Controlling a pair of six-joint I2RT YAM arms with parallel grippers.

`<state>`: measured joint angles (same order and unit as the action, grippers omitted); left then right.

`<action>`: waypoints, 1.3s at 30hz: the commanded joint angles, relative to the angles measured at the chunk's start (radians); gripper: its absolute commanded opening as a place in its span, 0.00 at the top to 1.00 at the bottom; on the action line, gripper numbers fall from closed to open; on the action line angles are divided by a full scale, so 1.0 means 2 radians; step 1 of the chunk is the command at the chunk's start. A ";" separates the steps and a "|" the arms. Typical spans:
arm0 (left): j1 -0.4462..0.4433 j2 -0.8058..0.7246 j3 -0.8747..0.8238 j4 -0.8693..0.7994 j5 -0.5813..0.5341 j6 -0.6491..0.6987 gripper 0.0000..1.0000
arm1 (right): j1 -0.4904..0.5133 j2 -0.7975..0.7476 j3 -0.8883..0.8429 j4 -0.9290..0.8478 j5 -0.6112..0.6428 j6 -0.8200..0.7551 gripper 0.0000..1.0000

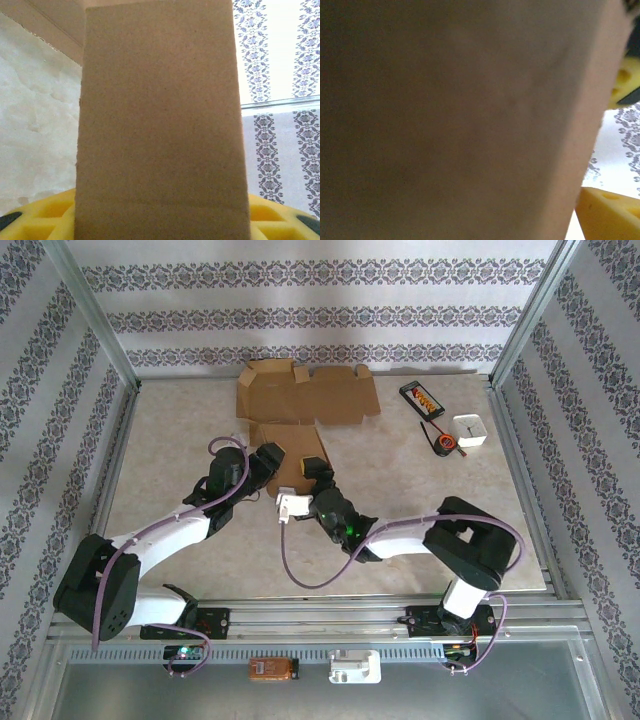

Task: Fold the paper box

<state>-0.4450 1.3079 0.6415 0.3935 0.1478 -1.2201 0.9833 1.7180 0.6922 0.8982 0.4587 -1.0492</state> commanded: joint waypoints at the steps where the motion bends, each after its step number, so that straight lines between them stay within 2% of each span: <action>1: -0.003 -0.012 0.008 -0.010 0.016 -0.015 0.56 | -0.009 0.029 0.018 0.083 0.031 -0.043 0.07; 6: -0.003 -0.017 0.009 -0.016 0.016 -0.014 0.56 | -0.014 0.049 0.023 0.107 0.021 -0.063 0.26; 12: 0.000 -0.024 0.007 -0.020 0.016 -0.013 0.54 | -0.015 0.047 0.012 0.109 0.011 -0.060 0.43; 16: 0.001 -0.029 0.009 -0.020 0.020 -0.005 0.48 | -0.016 0.034 -0.001 0.106 0.002 -0.043 0.49; 19: 0.002 -0.039 0.010 -0.022 0.011 0.019 0.38 | -0.018 0.016 -0.011 0.088 -0.012 -0.018 0.53; 25: 0.002 -0.076 0.007 -0.037 -0.014 0.074 0.25 | -0.032 -0.028 -0.039 0.047 -0.048 0.028 0.55; 28: 0.001 -0.115 0.010 -0.055 -0.034 0.156 0.20 | -0.043 -0.071 -0.040 -0.043 -0.079 0.057 0.57; 31: 0.001 -0.163 0.016 -0.076 -0.038 0.294 0.17 | -0.066 -0.124 -0.005 -0.212 -0.136 0.112 0.57; 33: 0.002 -0.194 0.031 -0.125 -0.033 0.395 0.16 | -0.086 -0.149 0.040 -0.346 -0.196 0.144 0.57; 35: 0.001 -0.218 0.043 -0.176 -0.019 0.487 0.15 | -0.100 -0.160 0.096 -0.473 -0.244 0.160 0.57; 39: 0.002 -0.264 0.048 -0.262 0.047 0.656 0.11 | -0.120 -0.150 0.206 -0.672 -0.319 0.158 0.58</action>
<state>-0.4431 0.8219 0.7147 0.0635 0.1486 -0.2855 0.7578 1.4322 0.9764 -0.0193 0.0097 -0.7872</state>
